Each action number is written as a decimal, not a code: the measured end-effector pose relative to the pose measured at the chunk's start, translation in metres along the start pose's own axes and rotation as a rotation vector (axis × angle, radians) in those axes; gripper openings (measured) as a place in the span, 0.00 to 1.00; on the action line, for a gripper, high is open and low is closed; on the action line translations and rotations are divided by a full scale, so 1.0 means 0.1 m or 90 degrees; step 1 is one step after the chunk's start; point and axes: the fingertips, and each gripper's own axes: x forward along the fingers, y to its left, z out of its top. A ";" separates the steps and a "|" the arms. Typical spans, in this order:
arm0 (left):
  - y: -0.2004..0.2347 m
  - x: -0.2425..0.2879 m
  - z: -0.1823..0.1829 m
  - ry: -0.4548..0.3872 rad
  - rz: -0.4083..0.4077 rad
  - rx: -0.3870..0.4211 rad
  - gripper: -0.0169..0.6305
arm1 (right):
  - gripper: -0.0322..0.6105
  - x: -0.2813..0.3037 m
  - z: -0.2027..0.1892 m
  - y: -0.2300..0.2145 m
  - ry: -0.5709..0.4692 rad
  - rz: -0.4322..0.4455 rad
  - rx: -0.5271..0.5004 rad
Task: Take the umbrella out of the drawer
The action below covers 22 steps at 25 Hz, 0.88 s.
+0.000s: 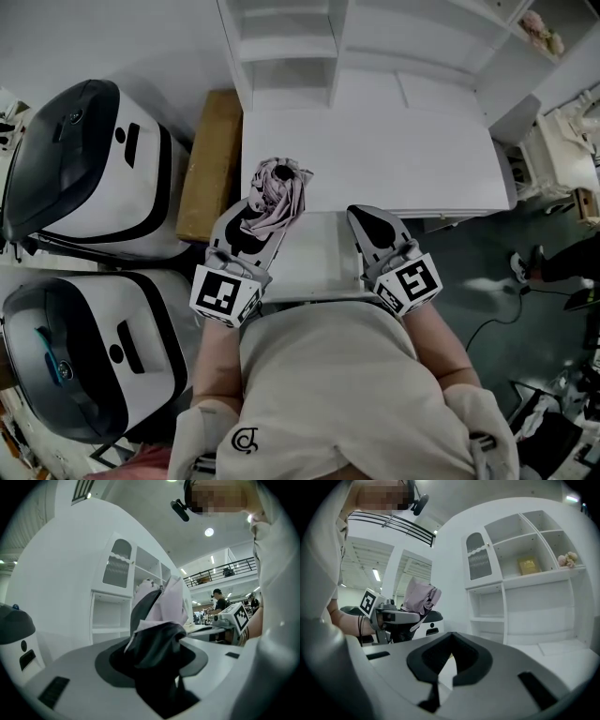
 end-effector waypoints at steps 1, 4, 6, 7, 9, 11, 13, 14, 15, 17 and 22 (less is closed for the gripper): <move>-0.02 -0.01 -0.01 -0.001 0.000 -0.001 0.36 | 0.06 -0.02 0.00 0.02 0.000 0.003 -0.003; -0.08 -0.03 0.00 -0.002 -0.001 0.004 0.36 | 0.05 -0.09 -0.02 0.07 0.003 0.004 -0.009; -0.11 -0.05 0.02 -0.002 0.001 0.001 0.36 | 0.05 -0.13 -0.03 0.08 0.005 0.006 -0.006; -0.12 -0.05 0.03 -0.002 0.002 0.000 0.36 | 0.05 -0.14 -0.03 0.09 0.004 0.007 -0.005; -0.14 -0.07 0.02 -0.004 0.004 -0.001 0.36 | 0.05 -0.16 -0.02 0.09 0.000 0.006 0.001; -0.15 -0.08 0.01 -0.007 0.003 -0.003 0.36 | 0.05 -0.17 0.00 0.09 -0.006 0.002 -0.001; -0.16 -0.09 0.00 -0.006 0.002 -0.005 0.36 | 0.05 -0.18 0.03 0.09 -0.010 -0.001 -0.008; -0.17 -0.09 -0.01 -0.005 0.002 -0.005 0.36 | 0.05 -0.18 0.03 0.10 -0.011 -0.002 -0.007; -0.17 -0.10 -0.01 -0.003 0.004 -0.004 0.36 | 0.05 -0.18 0.04 0.10 -0.012 -0.002 -0.004; -0.19 -0.11 -0.02 -0.001 0.006 -0.004 0.36 | 0.05 -0.21 0.04 0.10 -0.013 -0.004 0.005; -0.23 -0.11 -0.03 0.000 0.005 -0.004 0.36 | 0.06 -0.24 0.04 0.09 -0.013 -0.006 -0.002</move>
